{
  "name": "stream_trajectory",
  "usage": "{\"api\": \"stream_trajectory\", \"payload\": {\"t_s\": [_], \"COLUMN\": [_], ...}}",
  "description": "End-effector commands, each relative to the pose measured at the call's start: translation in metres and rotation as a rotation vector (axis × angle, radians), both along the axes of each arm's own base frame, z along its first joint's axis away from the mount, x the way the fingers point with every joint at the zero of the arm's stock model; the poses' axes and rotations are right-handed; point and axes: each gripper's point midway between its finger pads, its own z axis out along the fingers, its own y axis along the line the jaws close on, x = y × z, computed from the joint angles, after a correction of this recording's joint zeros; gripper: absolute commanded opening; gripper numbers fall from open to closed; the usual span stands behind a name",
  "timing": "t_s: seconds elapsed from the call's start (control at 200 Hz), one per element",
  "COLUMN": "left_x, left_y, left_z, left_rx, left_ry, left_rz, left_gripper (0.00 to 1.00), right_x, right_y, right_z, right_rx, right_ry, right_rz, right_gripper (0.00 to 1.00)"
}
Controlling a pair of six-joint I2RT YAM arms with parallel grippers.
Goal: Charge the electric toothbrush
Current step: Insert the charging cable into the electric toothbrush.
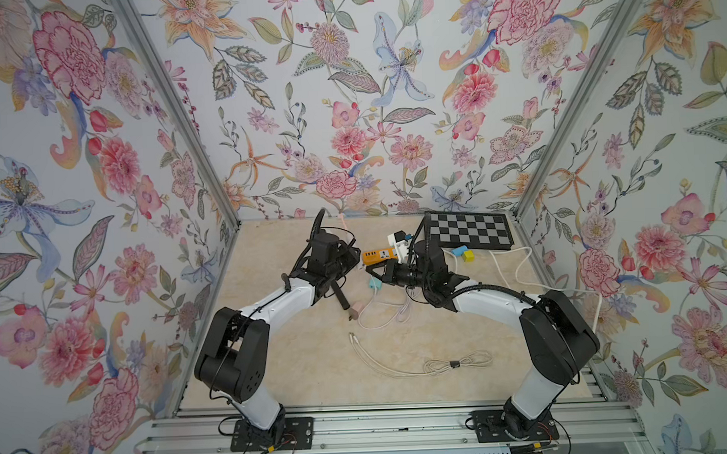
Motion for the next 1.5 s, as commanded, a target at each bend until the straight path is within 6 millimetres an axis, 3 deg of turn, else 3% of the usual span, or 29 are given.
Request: {"api": "stream_trajectory", "payload": {"t_s": [0.0,0.34,0.746,1.491], "left_x": [0.001,0.002,-0.002,-0.007], "left_y": [-0.004,0.001,-0.002,-0.007], "left_z": [0.023,0.022,0.025,0.021], "left_rx": [-0.077,-0.093,-0.120,-0.110], "left_ry": [-0.054,-0.043,-0.053,-0.046], "left_rz": [0.010,0.045,0.033,0.028], "left_gripper": [0.00,0.00,0.00,0.00], "right_x": [0.008,0.006,0.021,0.038], "right_y": [0.008,0.001,0.012,-0.007], "right_z": [0.010,-0.006,-0.011,0.037], "right_rx": [0.047,0.010,0.001,0.048], "right_ry": [-0.023,-0.019,-0.030,-0.212], "right_rz": [-0.006,-0.029,-0.023,-0.176], "right_gripper": [0.00,0.00,0.00,0.00]}}
